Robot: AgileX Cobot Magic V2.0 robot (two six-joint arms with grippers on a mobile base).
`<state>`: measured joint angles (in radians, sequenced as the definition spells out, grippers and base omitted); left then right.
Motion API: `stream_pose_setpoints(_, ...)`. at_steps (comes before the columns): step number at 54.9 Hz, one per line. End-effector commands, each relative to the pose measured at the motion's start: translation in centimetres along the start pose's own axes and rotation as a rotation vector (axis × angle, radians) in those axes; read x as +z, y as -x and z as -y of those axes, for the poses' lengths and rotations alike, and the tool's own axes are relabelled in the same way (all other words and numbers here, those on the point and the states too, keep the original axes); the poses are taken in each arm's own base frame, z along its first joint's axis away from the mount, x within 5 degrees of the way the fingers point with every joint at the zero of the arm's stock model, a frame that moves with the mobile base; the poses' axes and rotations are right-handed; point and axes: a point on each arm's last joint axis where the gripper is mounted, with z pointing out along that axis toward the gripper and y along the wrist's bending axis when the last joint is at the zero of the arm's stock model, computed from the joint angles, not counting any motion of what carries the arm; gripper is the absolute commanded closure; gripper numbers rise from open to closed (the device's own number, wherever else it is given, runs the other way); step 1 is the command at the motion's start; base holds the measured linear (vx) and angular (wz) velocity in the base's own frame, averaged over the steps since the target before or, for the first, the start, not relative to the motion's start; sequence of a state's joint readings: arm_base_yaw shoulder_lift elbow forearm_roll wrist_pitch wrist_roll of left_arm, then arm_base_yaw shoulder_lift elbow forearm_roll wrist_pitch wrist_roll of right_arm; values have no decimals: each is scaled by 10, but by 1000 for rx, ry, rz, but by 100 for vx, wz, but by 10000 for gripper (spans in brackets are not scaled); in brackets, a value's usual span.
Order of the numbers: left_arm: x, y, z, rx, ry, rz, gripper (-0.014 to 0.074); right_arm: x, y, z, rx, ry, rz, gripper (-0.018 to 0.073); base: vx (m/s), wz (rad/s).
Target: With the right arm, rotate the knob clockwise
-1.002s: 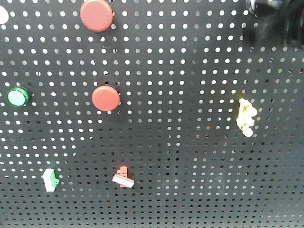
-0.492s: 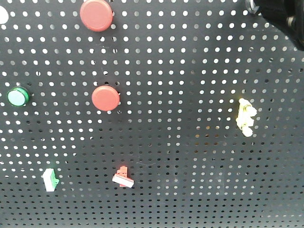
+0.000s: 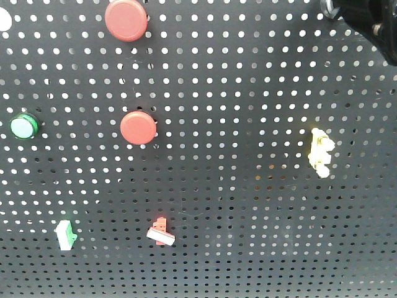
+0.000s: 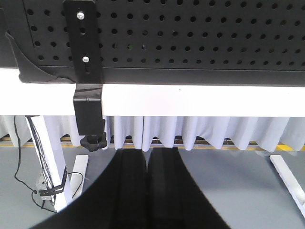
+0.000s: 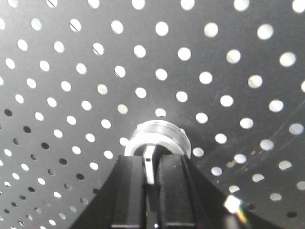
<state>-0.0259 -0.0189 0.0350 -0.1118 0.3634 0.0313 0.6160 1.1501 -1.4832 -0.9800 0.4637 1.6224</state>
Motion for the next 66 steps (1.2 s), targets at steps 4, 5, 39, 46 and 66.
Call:
stream_pose_setpoints(4, 0, 5, 0, -11, 3, 86, 603, -18, 28, -21, -123, 170, 115, 221, 0, 0)
stream_pose_setpoints(5, 0, 5, 0, -11, 3, 86, 603, -21, 29, -21, -129, 172, 120, 199, 0, 0)
stream_pose_setpoints(39, 0, 5, 0, -11, 3, 86, 603, -110, 11, 47, -987, -11, -118, 574, 0, 0)
stream_pose_setpoints(46, 0, 5, 0, -11, 3, 86, 603, -121, -11, 65, -1011, 39, -154, 574, 0, 0)
stream_pose_setpoints(66, 0, 5, 0, -11, 3, 86, 603, -126, -58, 104, -1045, 32, -284, 572, 0, 0)
